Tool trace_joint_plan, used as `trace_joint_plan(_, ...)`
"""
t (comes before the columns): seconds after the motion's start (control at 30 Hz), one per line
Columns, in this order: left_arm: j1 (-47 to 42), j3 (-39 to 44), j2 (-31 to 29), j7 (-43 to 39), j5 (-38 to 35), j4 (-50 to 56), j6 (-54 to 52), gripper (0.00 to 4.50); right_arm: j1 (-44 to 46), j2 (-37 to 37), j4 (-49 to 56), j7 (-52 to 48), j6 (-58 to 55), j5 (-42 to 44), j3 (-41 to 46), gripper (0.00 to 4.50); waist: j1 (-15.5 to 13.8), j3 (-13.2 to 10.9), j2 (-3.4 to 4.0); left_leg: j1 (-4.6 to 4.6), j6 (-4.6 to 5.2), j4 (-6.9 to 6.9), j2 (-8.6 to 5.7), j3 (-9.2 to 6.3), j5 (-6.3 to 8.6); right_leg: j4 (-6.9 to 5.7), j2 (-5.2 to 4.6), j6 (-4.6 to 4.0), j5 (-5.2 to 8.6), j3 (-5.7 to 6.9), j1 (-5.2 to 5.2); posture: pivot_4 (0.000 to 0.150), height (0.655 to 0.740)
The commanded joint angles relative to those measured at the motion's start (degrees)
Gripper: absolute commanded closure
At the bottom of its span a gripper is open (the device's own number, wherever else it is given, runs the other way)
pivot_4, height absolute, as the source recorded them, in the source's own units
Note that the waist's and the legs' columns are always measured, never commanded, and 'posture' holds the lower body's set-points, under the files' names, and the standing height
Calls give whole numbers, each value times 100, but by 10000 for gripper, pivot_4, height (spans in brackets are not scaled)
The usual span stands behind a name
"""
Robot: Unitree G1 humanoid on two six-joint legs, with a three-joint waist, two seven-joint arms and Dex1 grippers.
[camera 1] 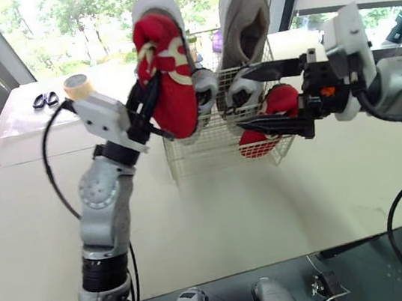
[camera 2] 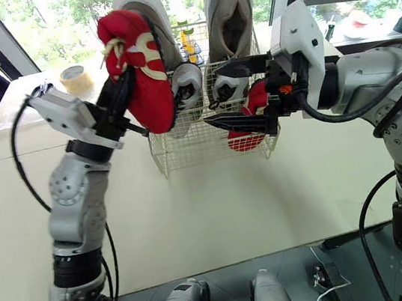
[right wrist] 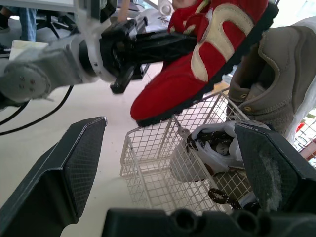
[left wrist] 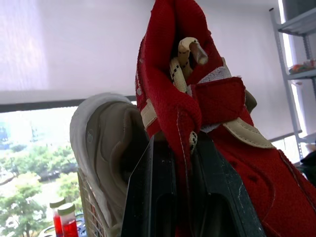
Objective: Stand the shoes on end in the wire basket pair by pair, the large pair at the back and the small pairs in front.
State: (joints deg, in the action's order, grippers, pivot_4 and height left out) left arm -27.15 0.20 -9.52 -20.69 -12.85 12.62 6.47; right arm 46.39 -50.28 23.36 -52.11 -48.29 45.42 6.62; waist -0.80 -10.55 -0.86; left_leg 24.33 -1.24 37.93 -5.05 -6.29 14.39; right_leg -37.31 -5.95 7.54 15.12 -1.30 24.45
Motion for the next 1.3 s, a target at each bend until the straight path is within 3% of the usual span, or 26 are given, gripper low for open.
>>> trace_joint_plan(0.03, 25, -254, 312, 50, 466, -503, 1297, 44674, 177, -189, 120, -24, -97, 148, 185, 0, -17, 0, 0, 1, 0, 2, 0, -1, 0, 0, 0, 1, -1, 2, -1, 1500, 7400)
trace_joint_plan(0.23, -36, -359, 291, 117, 1222, -1800, 3096, 44674, 238, -383, 221, 19, -301, 279, 255, 0, 7, 0, 1, 2, 4, 5, 0, 0, 2, 0, 0, 4, -3, 1, -1, 1500, 7400)
trace_joint_plan(0.47, -409, -264, 264, 768, 1933, -3319, 4583, 44674, 286, -427, 305, 125, -402, 332, 234, 0, -21, 1, 1, 2, 11, 6, -3, -1, 6, 0, -2, 8, -5, 2, -2, 1500, 7400)
trace_joint_plan(0.8, -386, -392, 349, 1751, 2944, -4450, 5480, 44674, 241, -503, 316, 92, -341, 318, 251, 0, -12, 2, 2, 1, 15, 7, -4, 0, 9, -2, -3, 12, -7, 2, -2, 1500, 7400)
trace_joint_plan(0.97, 48, -607, 369, 1594, 2647, -4390, 5236, 44674, 198, -524, 308, 62, -305, 325, 267, 0, -12, 11, 12, 0, 37, 7, -4, -1, 21, -3, -3, 12, -7, 2, -3, 1500, 7400)
trace_joint_plan(1.07, 386, -703, 350, 1316, 2194, -4106, 4847, 32804, 172, -513, 309, 52, -272, 322, 256, 0, -15, 23, 32, -3, 38, 8, -4, -1, 22, -3, -4, 12, -7, 2, -7, 1500, 7400)
trace_joint_plan(1.2, 998, -745, 174, 808, 1546, -3279, 3899, 12361, 108, -477, 274, 45, -183, 257, 241, 0, 19, 43, 66, -5, 45, 7, -3, 0, 26, -2, -3, 12, -7, -1, -7, 1500, 7400)
trace_joint_plan(1.27, 1480, -663, 4, 528, 900, -2403, 2717, 1392, 43, -430, 274, 71, -108, 222, 244, 0, 16, 47, 73, -6, 45, 5, -1, 1, 27, -3, -1, 12, -7, -4, -3, 1500, 7400)
trace_joint_plan(1.3, 1653, -584, -76, 478, 706, -2046, 2339, 626, 6, -411, 262, 74, -61, 201, 244, 0, 14, 48, 73, -7, 45, 4, 0, 0, 27, -3, 0, 12, -7, -5, -6, 1500, 7400)
